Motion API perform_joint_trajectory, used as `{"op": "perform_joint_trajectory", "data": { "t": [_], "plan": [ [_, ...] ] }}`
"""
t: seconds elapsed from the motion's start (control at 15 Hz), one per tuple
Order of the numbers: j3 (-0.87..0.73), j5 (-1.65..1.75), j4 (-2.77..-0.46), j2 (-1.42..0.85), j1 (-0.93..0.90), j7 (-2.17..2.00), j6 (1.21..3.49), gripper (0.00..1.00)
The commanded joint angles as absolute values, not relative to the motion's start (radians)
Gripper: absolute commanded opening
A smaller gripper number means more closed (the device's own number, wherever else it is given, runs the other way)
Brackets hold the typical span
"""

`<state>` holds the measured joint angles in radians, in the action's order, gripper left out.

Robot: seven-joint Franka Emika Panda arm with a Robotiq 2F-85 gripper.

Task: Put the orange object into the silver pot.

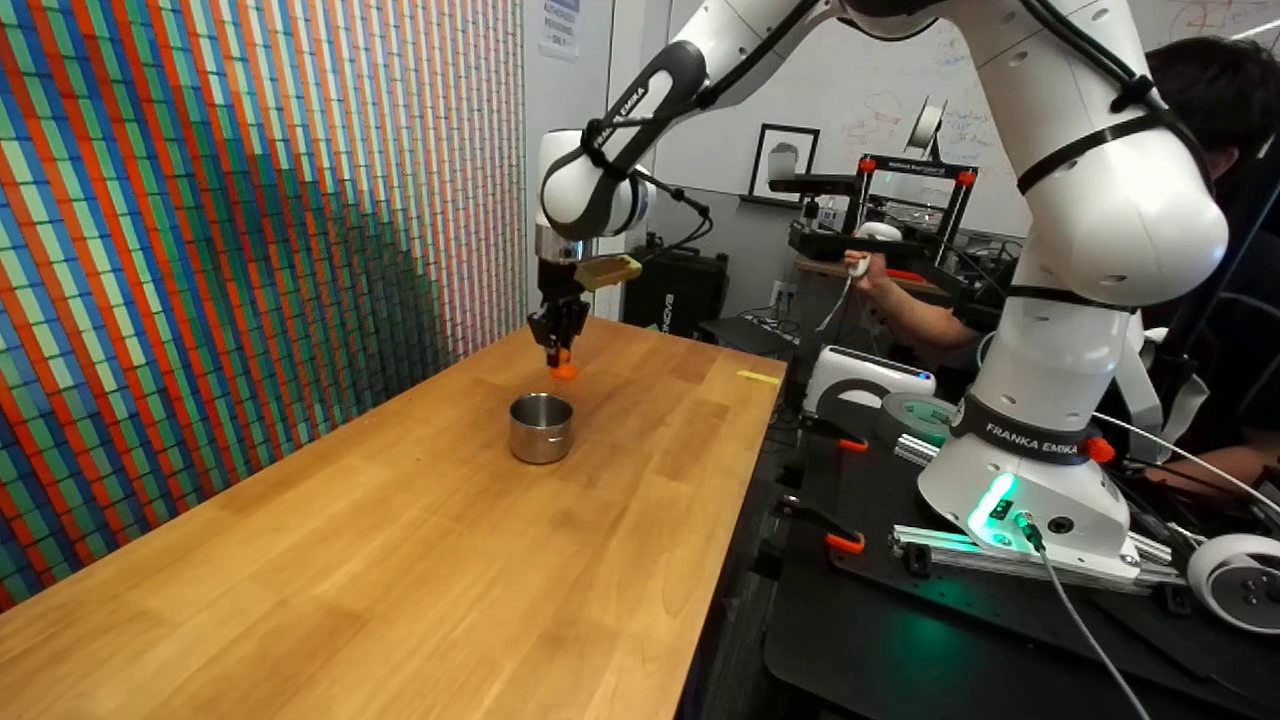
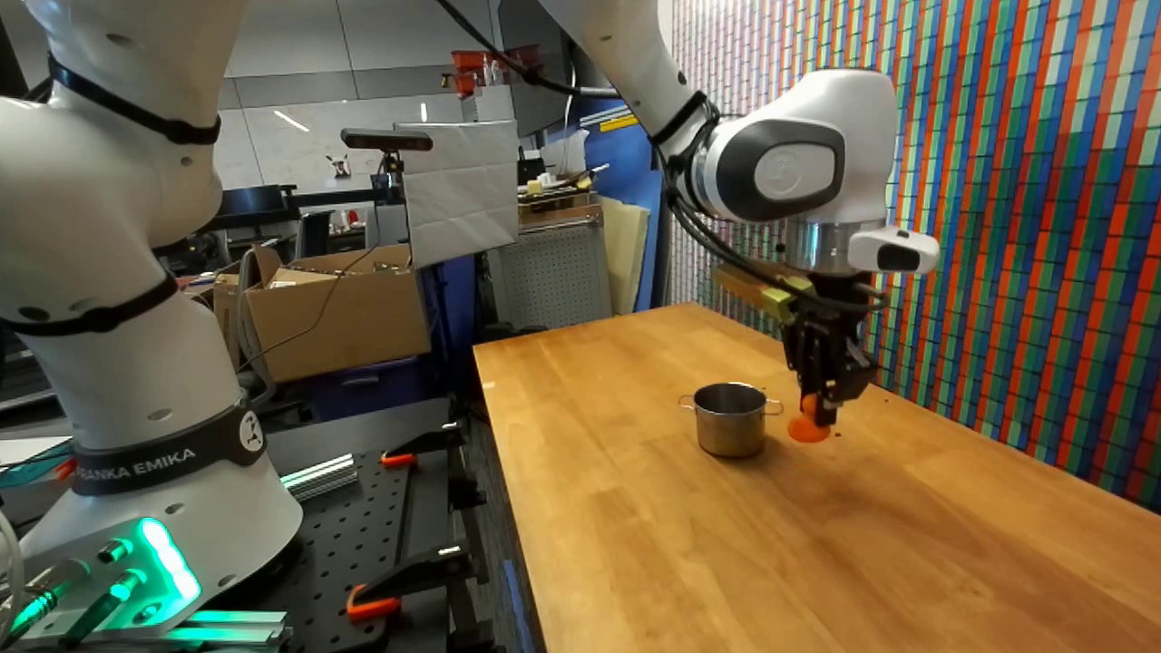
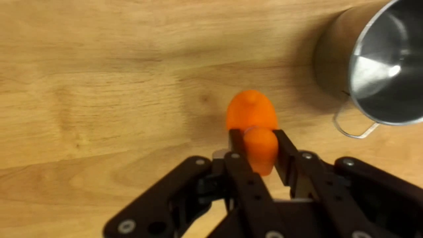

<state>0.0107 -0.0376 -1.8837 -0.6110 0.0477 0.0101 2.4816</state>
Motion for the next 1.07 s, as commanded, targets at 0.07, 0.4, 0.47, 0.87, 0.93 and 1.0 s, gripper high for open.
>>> {"op": "perform_joint_trajectory", "data": {
  "t": [0.07, 0.4, 0.47, 0.87, 0.93, 1.0],
  "plan": [
    [0.083, -0.169, -1.924, -0.427, 0.084, 0.061, 2.343, 0.16],
    [0.108, -0.271, -1.946, -0.384, 0.064, 0.085, 2.328, 0.16],
    [0.11, -0.283, -1.944, -0.395, 0.065, 0.094, 2.331, 0.16],
    [0.128, -0.32, -1.992, -0.442, 0.052, 0.134, 2.346, 0.16],
    [0.129, -0.319, -1.997, -0.446, 0.051, 0.139, 2.352, 0.16],
    [0.132, -0.315, -2.002, -0.453, 0.049, 0.145, 2.371, 0.16]
  ]
}}
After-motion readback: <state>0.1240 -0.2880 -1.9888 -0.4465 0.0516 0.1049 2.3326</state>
